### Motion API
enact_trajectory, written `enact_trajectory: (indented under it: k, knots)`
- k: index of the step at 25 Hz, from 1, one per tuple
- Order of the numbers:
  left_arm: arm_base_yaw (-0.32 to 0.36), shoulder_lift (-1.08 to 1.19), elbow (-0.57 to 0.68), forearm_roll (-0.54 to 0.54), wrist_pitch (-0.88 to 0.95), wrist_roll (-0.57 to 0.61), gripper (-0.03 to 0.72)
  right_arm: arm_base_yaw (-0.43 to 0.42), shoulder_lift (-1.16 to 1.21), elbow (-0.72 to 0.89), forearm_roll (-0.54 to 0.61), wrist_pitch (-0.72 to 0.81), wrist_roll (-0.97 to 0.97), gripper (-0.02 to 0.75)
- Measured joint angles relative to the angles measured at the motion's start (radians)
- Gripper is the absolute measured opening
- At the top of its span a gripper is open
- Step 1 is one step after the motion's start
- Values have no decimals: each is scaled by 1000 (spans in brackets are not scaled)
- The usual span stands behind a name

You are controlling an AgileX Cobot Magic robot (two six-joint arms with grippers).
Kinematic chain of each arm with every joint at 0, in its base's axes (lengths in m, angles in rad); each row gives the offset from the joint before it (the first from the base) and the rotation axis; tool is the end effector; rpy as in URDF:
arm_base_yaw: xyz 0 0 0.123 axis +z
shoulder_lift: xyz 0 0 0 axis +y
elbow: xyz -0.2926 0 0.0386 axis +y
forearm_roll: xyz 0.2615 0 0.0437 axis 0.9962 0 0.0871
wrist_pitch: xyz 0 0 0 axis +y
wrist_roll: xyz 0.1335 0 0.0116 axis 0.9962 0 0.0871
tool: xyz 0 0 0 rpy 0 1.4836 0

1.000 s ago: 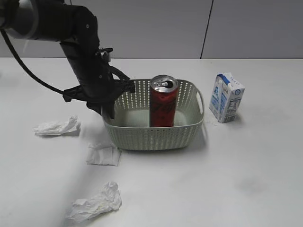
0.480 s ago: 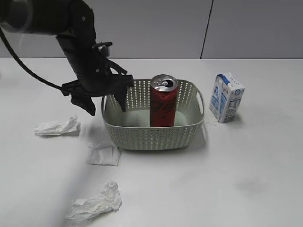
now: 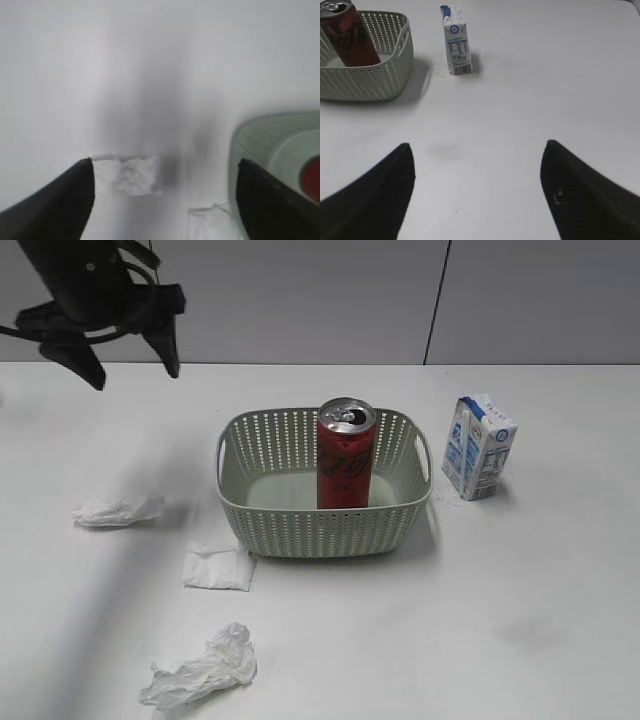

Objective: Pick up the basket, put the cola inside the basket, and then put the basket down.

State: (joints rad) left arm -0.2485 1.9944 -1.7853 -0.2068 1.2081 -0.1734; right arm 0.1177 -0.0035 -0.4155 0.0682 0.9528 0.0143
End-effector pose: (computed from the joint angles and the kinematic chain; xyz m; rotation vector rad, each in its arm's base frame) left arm 0.4323 -0.1362 0.2348 0.0365 2.9268 -0.3645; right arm 0.0479 0.0132 0.2492 -0.0998 2.0170 0.1650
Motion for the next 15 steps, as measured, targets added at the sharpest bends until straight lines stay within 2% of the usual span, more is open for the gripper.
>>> enact_trajectory:
  k: [6, 10, 15]
  knots:
    - [117, -58, 8, 136, 6, 39, 661, 0, 0, 0, 0, -2, 0, 591]
    - [146, -122, 51, 239, 8, 49, 649, 0, 0, 0, 0, -3, 0, 591]
    - [172, -229, 171, 251, 8, 85, 636, 0, 0, 0, 0, -3, 0, 591]
